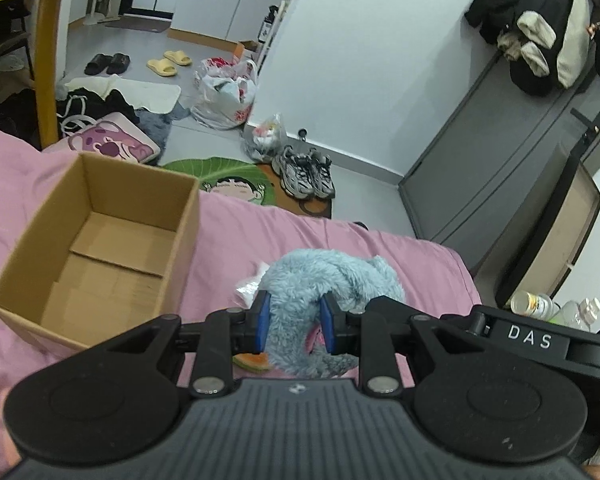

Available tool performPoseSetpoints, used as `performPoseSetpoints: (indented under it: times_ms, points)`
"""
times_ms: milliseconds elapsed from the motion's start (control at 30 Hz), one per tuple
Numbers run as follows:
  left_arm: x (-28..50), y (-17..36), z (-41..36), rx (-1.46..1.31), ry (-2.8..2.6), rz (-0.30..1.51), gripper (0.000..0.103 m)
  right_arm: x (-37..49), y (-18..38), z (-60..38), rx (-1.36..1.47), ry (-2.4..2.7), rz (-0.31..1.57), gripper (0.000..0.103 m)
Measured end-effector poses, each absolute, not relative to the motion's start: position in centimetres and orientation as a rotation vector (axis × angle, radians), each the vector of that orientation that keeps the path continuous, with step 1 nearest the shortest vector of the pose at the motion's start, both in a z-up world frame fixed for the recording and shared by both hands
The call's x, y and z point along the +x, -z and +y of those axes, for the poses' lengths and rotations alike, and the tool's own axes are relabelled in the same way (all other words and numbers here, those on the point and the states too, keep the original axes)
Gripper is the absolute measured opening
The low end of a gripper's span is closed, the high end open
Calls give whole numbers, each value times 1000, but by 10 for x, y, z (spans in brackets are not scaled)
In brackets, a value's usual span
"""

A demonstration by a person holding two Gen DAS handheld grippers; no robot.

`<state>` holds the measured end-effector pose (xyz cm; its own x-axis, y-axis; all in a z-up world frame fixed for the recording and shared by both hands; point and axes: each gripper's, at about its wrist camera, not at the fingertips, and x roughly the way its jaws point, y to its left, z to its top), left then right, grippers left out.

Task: Organize soft objects
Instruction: 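Lift the grey plush mouse with the left tool over the cardboard box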

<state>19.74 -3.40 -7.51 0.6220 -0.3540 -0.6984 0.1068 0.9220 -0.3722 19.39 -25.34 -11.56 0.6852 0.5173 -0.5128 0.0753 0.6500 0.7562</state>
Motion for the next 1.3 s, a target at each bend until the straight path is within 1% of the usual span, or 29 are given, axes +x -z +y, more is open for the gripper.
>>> performPoseSetpoints:
  times_ms: [367,600,933,1167,1300]
  points:
    - [205,62,7,-346,252,808,25,209,106,-216,823,-317,788,21]
    - [213,65,35,-390,238,789,25,222,102,-189,783,-320,794,21]
    - [226,76,81,-451,198,754,25,247,106,-139,722,-348,831,21]
    - [231,98,121,-555,153,748,25,268,115,-100,636,-366,867,21]
    - [240,109,138,-588,132,747,25,278,128,-86,638,-355,896,21]
